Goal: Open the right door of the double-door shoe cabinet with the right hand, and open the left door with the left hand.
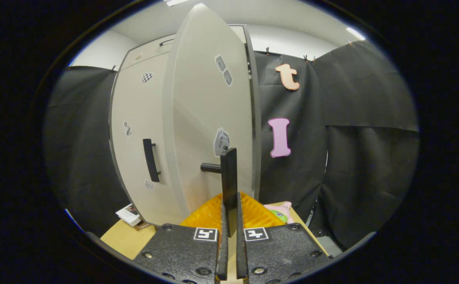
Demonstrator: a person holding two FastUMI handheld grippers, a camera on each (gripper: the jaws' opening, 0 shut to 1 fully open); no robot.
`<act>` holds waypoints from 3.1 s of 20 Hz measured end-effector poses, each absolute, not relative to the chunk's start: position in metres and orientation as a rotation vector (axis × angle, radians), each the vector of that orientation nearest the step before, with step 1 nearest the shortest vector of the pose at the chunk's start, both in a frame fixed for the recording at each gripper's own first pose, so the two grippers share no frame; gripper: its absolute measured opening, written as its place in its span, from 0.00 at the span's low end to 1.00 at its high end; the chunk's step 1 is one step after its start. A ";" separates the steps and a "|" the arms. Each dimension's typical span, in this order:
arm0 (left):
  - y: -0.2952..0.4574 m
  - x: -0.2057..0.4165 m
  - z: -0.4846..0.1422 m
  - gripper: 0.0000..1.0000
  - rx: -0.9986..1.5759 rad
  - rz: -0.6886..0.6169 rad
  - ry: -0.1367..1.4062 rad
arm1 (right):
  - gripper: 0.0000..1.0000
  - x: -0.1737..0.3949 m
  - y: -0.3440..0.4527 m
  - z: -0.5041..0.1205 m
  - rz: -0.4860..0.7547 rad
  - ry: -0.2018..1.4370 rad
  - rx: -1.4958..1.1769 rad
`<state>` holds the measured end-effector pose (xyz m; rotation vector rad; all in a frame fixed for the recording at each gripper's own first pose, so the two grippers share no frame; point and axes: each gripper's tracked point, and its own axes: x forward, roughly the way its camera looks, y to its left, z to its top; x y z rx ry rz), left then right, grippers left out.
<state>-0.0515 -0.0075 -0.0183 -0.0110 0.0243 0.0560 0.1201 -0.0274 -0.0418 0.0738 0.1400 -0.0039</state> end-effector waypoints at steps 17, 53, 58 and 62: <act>-0.091 -0.060 0.000 0.96 -0.003 0.161 0.030 | 0.04 0.120 -0.113 -0.037 0.111 0.157 0.046; -0.044 0.155 0.025 0.96 0.040 -0.073 -0.065 | 1.00 -0.016 0.009 0.008 -0.077 0.064 0.029; -0.074 0.215 0.002 0.96 0.021 -0.117 -0.018 | 1.00 -0.017 0.012 0.008 -0.142 0.078 0.026; -0.087 0.262 -0.009 0.96 0.019 -0.116 -0.001 | 1.00 -0.022 0.008 0.010 -0.186 0.081 0.008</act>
